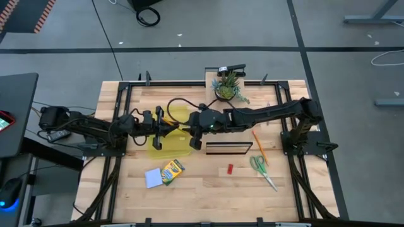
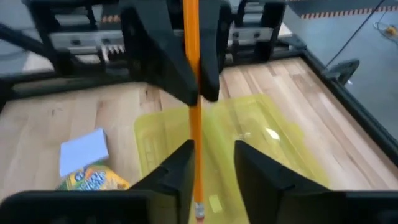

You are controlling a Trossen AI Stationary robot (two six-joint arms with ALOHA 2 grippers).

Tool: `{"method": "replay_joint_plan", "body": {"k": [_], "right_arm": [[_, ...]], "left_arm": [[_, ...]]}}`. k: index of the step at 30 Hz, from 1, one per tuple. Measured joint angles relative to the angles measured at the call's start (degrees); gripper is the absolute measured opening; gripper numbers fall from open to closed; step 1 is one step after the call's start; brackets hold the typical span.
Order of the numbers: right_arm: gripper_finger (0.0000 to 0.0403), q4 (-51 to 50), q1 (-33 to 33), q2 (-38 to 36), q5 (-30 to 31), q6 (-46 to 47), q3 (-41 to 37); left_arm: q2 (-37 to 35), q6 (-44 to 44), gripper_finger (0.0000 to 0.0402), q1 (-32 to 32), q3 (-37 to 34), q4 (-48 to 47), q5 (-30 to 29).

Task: Pack school essentials
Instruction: Put the orange pencil into the yellow supply box

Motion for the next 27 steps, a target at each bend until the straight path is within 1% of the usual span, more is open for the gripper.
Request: {"method": "replay_joint_plan", "body": {"k": [5, 9, 11, 16, 20, 23, 27], "right_arm": [[0.0173, -4.1, 0.0, -2.7, 0.0, 0.0, 0.0], [0.0194, -6.6, 0.2, -5.4, 0.0, 0.1, 0.0], [0.0198, -7.7, 0.2, -6.6, 0.1, 0.1, 0.1], [0.02, -12.0, 0.2, -9.1, 0.2, 0.4, 0.1], [0.02, -17.7, 0.2, -11.3, 1.2, 1.5, 0.0], [0.02, -21.8, 1.0, -13.6, 3.8, 2.6, -1.0], [0.02, -23.2, 3.4, -18.1, 8.2, 3.6, -4.7]], "left_arm": [[-3.2, 1.5, 0.0025, 0.0, 0.0, -4.3, -0.1], [-5.7, 1.6, 0.0023, 0.0, 0.0, -9.0, -0.5], [-7.0, 1.6, 0.0027, 0.0, 0.0, -12.5, -1.3], [-8.7, 0.3, 0.0026, 0.0, 0.0, -17.8, -2.3], [-9.5, -2.5, 0.0026, 0.0, 0.0, -22.4, -2.3], [-9.5, -5.1, 0.0028, 0.0, 0.0, -25.4, -2.7], [-9.5, -7.1, 0.0025, 0.0, 1.3, -30.8, -3.0]]}}
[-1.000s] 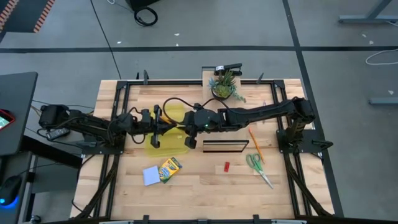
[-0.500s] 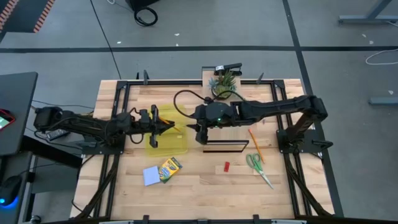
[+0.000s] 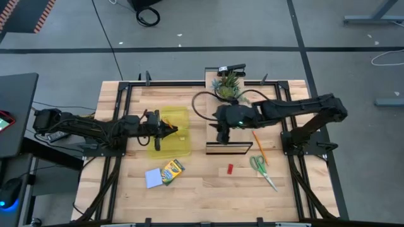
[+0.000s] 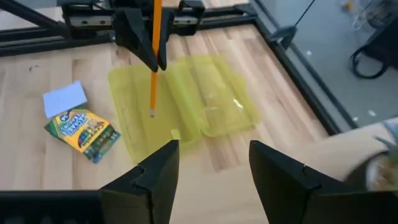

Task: Pack school essentials
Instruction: Put the orange pencil into the yellow supply box

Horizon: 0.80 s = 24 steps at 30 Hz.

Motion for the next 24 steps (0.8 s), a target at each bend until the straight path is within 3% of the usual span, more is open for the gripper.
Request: {"method": "replay_joint_plan", "body": {"k": [4, 14, 24], "right_arm": [[0.02, 1.3, 2.1, -6.0, 3.6, 0.0, -4.7], [0.019, 10.7, 2.9, -19.7, 3.9, -2.6, -17.8], [0.0186, 15.4, 2.9, -28.1, 5.8, -4.1, -26.1]], "left_arm": [[0.1, -0.7, 0.0027, 0.0, 4.3, -9.9, -1.4], [0.1, -4.1, 0.0026, 0.0, 14.1, -33.1, -2.4], [2.3, -7.0, 0.0026, 0.0, 23.5, -51.9, -2.3]]}}
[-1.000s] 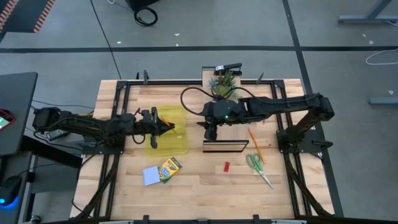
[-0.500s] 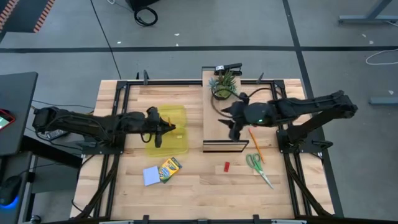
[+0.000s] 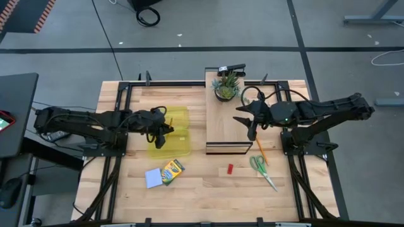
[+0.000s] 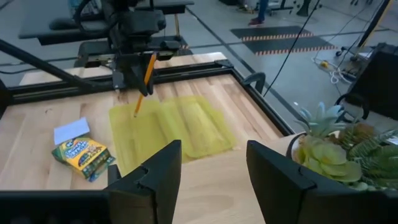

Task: Pack school essentials
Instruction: Put the orange pencil into the yellow supply box

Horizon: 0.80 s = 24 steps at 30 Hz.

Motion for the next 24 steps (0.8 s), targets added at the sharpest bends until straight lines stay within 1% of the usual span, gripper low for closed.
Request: {"method": "replay_joint_plan", "body": {"k": [6, 9, 13, 17, 20, 24], "right_arm": [[0.0186, 0.5, 0.0, -0.7, 0.0, -1.9, -0.5], [0.0186, 0.7, 0.0, -0.7, 0.0, -2.2, -0.5], [0.0186, 0.7, 0.0, -0.7, 0.0, -2.7, -0.5], [0.0186, 0.5, 0.0, -0.7, 0.0, -3.6, -0.5], [0.0186, 0.6, 0.0, -0.6, 0.0, -4.5, -0.5], [0.0186, 0.7, 0.0, -0.6, 0.0, -4.6, -0.5]], "left_arm": [[7.2, -0.1, 0.0031, 0.1, 6.5, -7.9, 0.6], [11.4, -0.1, 0.003, 0.5, 9.7, -12.6, 2.5], [16.6, -0.1, 0.0027, 0.6, 12.7, -16.1, 5.7], [20.5, -0.4, 0.0031, 0.5, 13.1, -19.3, 8.1], [22.8, -0.3, 0.0031, 0.6, 13.1, -21.9, 8.2], [25.3, 0.4, 0.0027, 0.5, 13.1, -23.0, 8.3]]}}
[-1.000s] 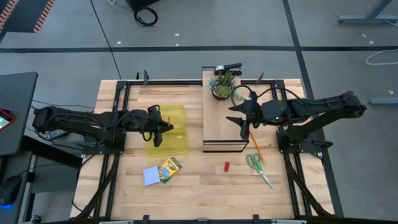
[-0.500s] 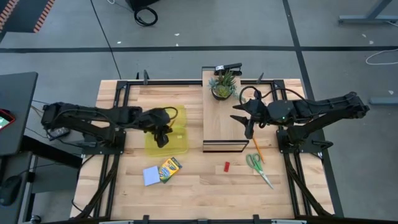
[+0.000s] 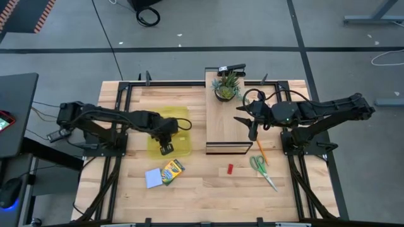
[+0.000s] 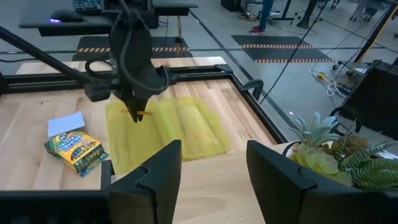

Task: Pack school essentials
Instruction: Put the orange pencil into the yellow supply box

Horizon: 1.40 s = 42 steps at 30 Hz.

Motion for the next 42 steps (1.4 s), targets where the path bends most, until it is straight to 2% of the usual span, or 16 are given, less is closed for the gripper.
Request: {"method": "replay_joint_plan", "body": {"k": [10, 23, 36, 42], "right_arm": [[0.0186, 0.0, 0.0, 0.0, 0.0, 0.0, 0.0], [0.0186, 0.0, 0.0, 0.0, 0.0, 0.0, 0.0], [0.0186, -0.2, 0.0, 0.0, 0.0, -0.2, 0.0], [0.0186, -0.3, 0.0, 0.0, 0.0, -0.2, 0.0]], "left_arm": [[4.9, 3.1, 0.003, -0.6, 0.0, -2.0, 0.6], [6.0, 5.6, 0.0049, -2.0, 0.0, -2.4, 1.0], [5.4, 7.2, 0.0156, -3.5, 0.0, -3.3, 1.0], [4.7, 9.9, 0.0172, -5.8, 0.0, -3.0, 1.0]]}}
